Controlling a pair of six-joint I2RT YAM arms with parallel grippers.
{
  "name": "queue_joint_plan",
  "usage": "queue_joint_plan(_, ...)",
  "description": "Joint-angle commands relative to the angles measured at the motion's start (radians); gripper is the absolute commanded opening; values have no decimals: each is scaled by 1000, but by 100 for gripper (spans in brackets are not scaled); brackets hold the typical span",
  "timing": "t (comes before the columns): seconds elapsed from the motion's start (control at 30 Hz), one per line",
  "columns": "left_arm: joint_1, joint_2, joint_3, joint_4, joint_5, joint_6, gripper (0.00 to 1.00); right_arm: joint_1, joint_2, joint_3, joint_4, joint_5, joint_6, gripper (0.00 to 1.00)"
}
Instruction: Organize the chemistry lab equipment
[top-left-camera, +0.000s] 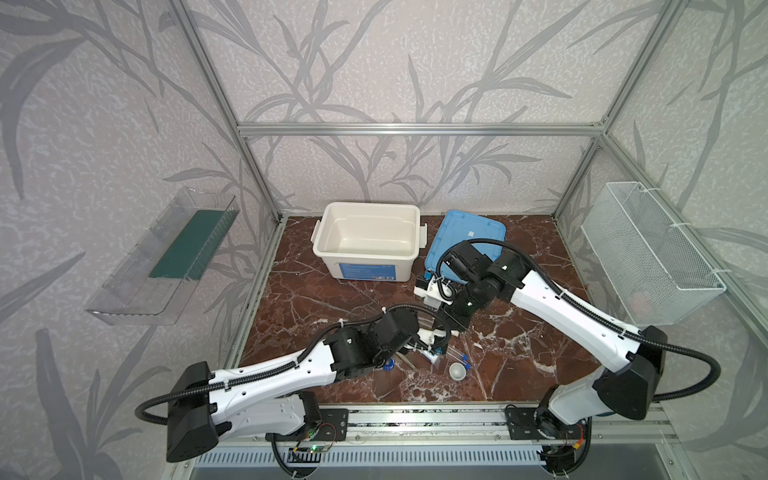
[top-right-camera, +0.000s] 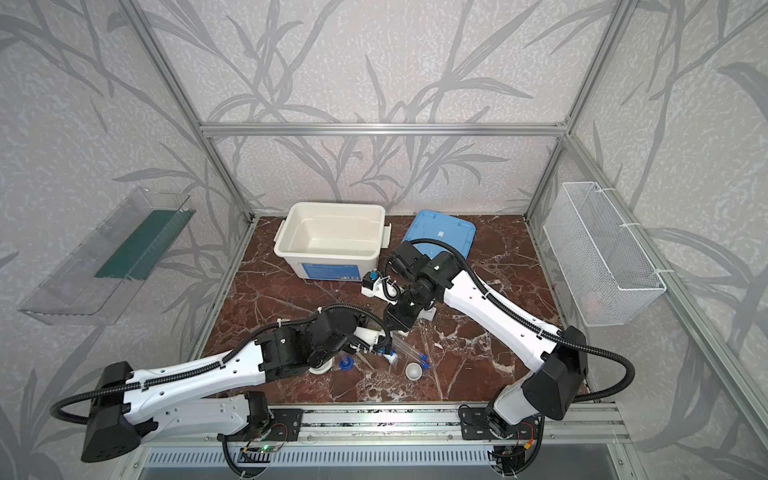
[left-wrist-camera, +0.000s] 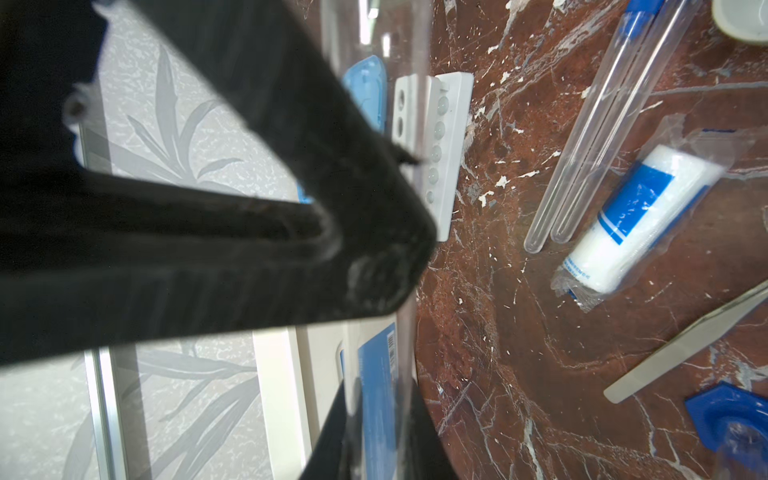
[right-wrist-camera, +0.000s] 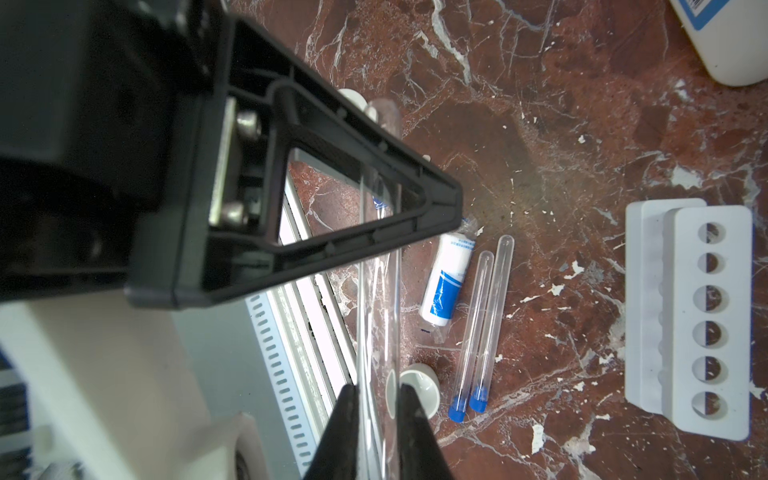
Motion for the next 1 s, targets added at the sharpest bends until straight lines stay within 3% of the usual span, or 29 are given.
queue_joint_plan(0.0,-5,2,-5,9,12,-17,7,4,3,35,16,-16,6,14)
queue_joint_plan(0.27,-4,-21,-49,68,11,-91,1,-82,-75,49,51,4,76,28)
queue_joint_plan(0.43,2,-30,-66,88,36,-202,0,-178,-179,14,132,-9,136,39)
queue_joint_plan(0.53,23,-49,-75,111,68,-281,0,-217,-244,-8,175,46,160,42)
queue_joint_plan(0.67,100,-94,-56,100,207,-453,0,-280,-340,-94,271,89,201,44)
queue_joint_plan(0.77,197,-135,-50,119,374,-613,0,-302,-407,-167,347,98,217,44)
queue_joint_plan(0.97,332,-176,-82,243,628,-870,0,-303,-490,-293,523,27,255,45)
